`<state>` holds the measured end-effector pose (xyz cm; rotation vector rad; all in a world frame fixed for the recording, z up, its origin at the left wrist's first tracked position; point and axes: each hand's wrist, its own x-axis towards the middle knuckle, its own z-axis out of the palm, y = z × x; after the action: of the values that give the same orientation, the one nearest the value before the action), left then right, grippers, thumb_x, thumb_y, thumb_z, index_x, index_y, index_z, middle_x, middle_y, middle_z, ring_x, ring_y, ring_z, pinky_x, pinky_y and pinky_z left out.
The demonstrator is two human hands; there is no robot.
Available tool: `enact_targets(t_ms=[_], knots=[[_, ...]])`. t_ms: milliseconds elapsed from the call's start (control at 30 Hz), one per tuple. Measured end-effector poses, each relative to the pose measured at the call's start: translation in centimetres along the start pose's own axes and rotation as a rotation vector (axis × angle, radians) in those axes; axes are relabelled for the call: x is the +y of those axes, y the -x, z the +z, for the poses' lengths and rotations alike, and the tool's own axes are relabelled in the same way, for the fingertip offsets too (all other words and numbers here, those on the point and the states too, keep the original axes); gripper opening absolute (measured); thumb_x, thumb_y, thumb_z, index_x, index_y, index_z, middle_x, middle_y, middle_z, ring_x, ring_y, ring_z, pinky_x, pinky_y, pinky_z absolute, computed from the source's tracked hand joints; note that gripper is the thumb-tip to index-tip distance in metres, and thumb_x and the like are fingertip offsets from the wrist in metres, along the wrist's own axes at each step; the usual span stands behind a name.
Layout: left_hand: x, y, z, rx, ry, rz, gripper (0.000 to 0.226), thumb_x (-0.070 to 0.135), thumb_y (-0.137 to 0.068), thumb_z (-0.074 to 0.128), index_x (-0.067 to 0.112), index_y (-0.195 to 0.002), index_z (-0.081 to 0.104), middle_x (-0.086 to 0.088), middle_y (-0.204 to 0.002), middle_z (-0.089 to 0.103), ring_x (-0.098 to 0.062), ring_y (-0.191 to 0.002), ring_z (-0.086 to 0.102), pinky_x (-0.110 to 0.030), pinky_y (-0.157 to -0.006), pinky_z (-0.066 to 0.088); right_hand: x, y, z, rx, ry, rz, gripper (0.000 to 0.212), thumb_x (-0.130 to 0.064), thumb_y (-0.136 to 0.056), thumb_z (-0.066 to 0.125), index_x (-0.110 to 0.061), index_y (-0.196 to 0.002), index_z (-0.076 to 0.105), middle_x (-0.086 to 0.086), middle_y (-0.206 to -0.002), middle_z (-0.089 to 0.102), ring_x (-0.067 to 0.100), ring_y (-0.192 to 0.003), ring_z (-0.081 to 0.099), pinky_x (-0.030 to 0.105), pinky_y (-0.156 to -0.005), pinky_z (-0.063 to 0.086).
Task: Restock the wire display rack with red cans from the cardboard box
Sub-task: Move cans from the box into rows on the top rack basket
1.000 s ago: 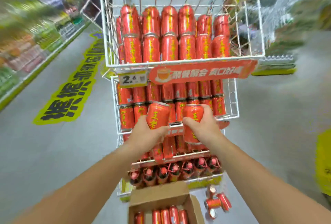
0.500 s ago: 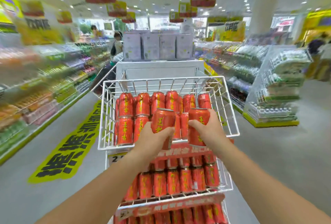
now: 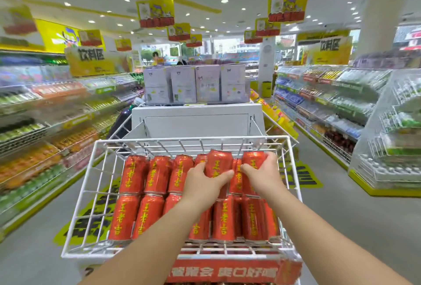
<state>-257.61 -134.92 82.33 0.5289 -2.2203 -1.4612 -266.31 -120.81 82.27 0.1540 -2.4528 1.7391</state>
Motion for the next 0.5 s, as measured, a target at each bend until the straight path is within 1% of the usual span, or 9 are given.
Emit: enact_targets(t_ms=[33, 100, 133, 200, 300, 333, 400, 433, 500], knots=[[0.3, -0.5, 0.7, 0.003, -0.024, 0.009, 0.074, 0.078, -0.051, 0.079, 0.025, -0.102, 0.074, 0.006, -0.099, 0.076, -0.013, -0.092, 0.073, -0.039, -0.089, 0.058, 0.1, -0.7, 0.3, 0.012, 0.001, -0.007, 0.068, -0.041, -0.064, 0.074, -0.015, -0.117, 0.039, 0.013, -0.119, 0.055, 0.032, -0.112, 0.057, 0.049, -0.099, 0.048], [0.6, -1.3, 1.8, 0.01, -0.106, 0.027, 0.062, 0.074, -0.053, 0.075, 0.027, -0.094, 0.074, 0.007, -0.093, 0.076, -0.014, -0.09, 0.072, -0.04, -0.086, 0.058, 0.7, -2.4, 0.8, 0.021, 0.018, 0.006, 0.066, -0.034, -0.07, 0.078, -0.007, -0.12, 0.044, 0.017, -0.12, 0.055, 0.033, -0.114, 0.056, 0.048, -0.099, 0.046], [0.8, -1.6, 2.3, 0.017, -0.138, 0.029, 0.058, 0.071, -0.052, 0.073, 0.028, -0.091, 0.073, 0.007, -0.091, 0.075, -0.015, -0.089, 0.071, -0.04, -0.085, 0.058, 1.0, -2.9, 1.0, 0.026, 0.025, 0.014, 0.067, -0.035, -0.069, 0.08, -0.005, -0.12, 0.048, 0.017, -0.119, 0.057, 0.033, -0.114, 0.057, 0.046, -0.098, 0.048], [1.4, -1.7, 3.0, 0.026, -0.157, 0.005, 0.059, 0.067, -0.047, 0.068, 0.024, -0.088, 0.07, 0.003, -0.09, 0.073, -0.017, -0.087, 0.07, -0.04, -0.083, 0.058, 1.9, -3.7, 1.3, 0.019, 0.044, 0.023, 0.069, -0.043, -0.063, 0.081, -0.006, -0.117, 0.056, 0.016, -0.114, 0.061, 0.032, -0.111, 0.06, 0.043, -0.095, 0.05], [1.6, -2.1, 3.8, 0.03, -0.248, 0.028, 0.056, 0.058, -0.052, 0.072, 0.019, -0.092, 0.063, -0.001, -0.094, 0.07, -0.02, -0.089, 0.068, -0.036, -0.079, 0.055, 2.9, -4.3, 1.4, 0.006, 0.038, 0.027, 0.057, -0.033, -0.071, 0.085, -0.006, -0.114, 0.058, 0.014, -0.109, 0.061, 0.03, -0.104, 0.061, 0.037, -0.089, 0.05], [1.7, -2.3, 4.0, 0.018, -0.292, 0.046, 0.056, 0.054, -0.058, 0.075, 0.018, -0.098, 0.06, -0.002, -0.098, 0.069, -0.022, -0.095, 0.066, -0.035, -0.08, 0.053, 3.2, -4.4, 1.4, 0.0, 0.03, 0.024, 0.054, -0.03, -0.074, 0.085, -0.007, -0.114, 0.058, 0.012, -0.109, 0.059, 0.029, -0.102, 0.06, 0.034, -0.087, 0.049], [1.8, -2.5, 4.2, -0.009, -0.384, 0.089, 0.066, 0.049, -0.072, 0.077, 0.017, -0.124, 0.053, -0.004, -0.113, 0.066, -0.027, -0.11, 0.062, -0.034, -0.087, 0.049, 3.7, -4.6, 1.5, -0.013, 0.057, 0.01, 0.056, -0.032, -0.077, 0.083, -0.006, -0.12, 0.057, 0.011, -0.115, 0.055, 0.028, -0.106, 0.057, 0.031, -0.087, 0.045], [1.8, -2.7, 4.3, -0.019, -0.428, 0.11, 0.076, 0.049, -0.077, 0.074, 0.018, -0.14, 0.044, -0.007, -0.12, 0.064, -0.029, -0.116, 0.06, -0.035, -0.091, 0.048, 3.9, -4.6, 1.8, -0.014, 0.078, -0.003, 0.062, -0.036, -0.077, 0.081, -0.006, -0.125, 0.056, 0.013, -0.122, 0.053, 0.031, -0.113, 0.055, 0.032, -0.092, 0.045], [2.0, -2.8, 4.6, -0.018, -0.532, 0.137, 0.084, 0.055, -0.085, 0.065, 0.022, -0.152, 0.03, -0.01, -0.127, 0.061, -0.032, -0.121, 0.059, -0.038, -0.095, 0.048, 4.3, -4.4, 2.1, -0.011, 0.101, -0.009, 0.073, -0.045, -0.08, 0.077, -0.007, -0.135, 0.051, 0.016, -0.135, 0.048, 0.035, -0.127, 0.049, 0.038, -0.103, 0.043]])
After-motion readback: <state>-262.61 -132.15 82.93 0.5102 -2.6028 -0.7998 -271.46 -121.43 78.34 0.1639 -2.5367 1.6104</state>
